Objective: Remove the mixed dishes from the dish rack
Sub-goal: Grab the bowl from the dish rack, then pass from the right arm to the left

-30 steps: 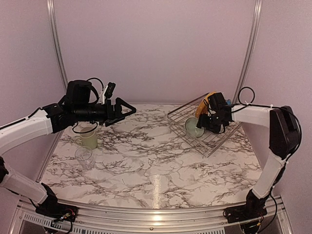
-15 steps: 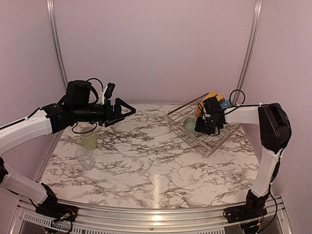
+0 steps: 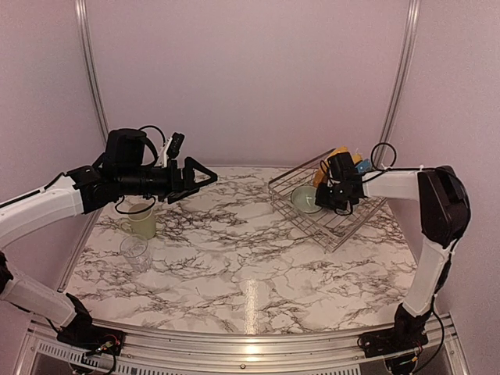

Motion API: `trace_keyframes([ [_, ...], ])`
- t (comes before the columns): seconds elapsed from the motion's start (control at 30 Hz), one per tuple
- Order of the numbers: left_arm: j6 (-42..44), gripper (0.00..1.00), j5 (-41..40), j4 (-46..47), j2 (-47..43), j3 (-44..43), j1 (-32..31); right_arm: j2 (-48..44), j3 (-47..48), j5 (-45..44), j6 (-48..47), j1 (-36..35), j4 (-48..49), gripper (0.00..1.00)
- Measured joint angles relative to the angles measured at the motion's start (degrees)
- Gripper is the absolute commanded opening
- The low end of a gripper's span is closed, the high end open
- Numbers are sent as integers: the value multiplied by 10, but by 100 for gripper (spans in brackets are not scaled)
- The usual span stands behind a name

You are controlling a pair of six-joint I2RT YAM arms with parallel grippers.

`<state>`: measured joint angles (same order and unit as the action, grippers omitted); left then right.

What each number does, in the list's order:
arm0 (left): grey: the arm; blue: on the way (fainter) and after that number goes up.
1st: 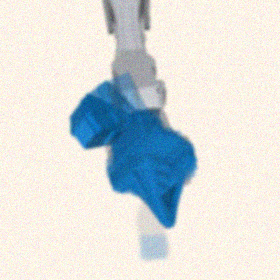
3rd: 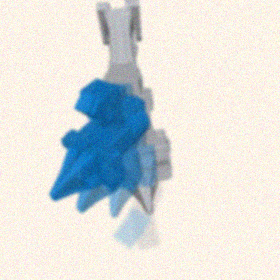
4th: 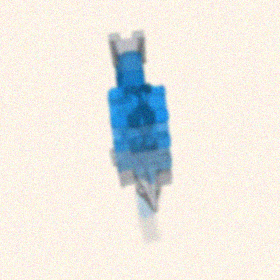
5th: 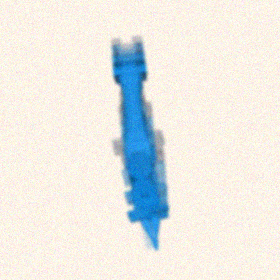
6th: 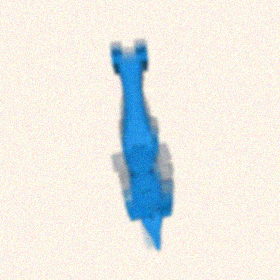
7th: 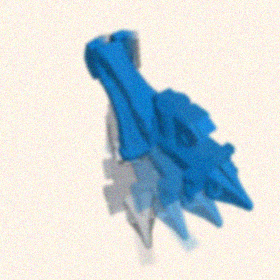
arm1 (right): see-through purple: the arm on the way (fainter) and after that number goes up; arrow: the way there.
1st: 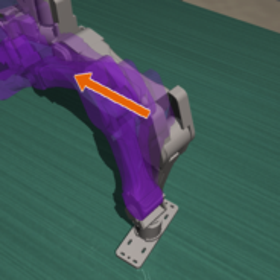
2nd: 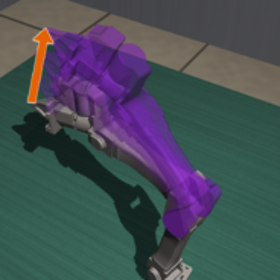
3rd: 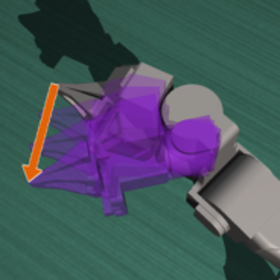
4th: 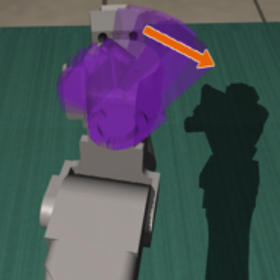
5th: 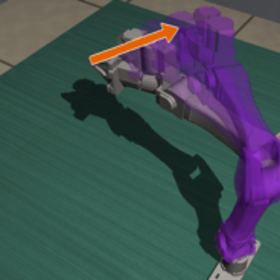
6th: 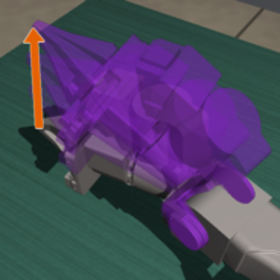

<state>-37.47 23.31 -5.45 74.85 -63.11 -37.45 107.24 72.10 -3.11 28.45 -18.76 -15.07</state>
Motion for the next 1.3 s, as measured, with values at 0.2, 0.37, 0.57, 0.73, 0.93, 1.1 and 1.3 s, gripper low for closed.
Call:
trace_keyframes([
  [0.2,-8,99,2,0,4,0,0,-71,-29,-18,-31,-1,-9,0],
  [0.37,-10,98,2,0,28,-2,-3,-139,-30,-33,-63,-15,-9,0],
  [0.57,-5,95,-12,-31,77,-38,-24,-157,-11,-87,-102,-96,-35,0],
  [0.73,11,88,-57,-72,105,-84,-63,-147,13,-113,-117,-177,-64,0],
  [0.93,32,76,-153,-138,144,-142,-111,-84,76,-146,-123,-258,-86,0],
  [1.1,39,57,-221,-183,178,-153,-121,-37,106,-144,-122,-313,-94,0],
  [1.3,40,52,-278,-210,190,-144,-121,-8,143,-131,-120,-345,-96,0],
])
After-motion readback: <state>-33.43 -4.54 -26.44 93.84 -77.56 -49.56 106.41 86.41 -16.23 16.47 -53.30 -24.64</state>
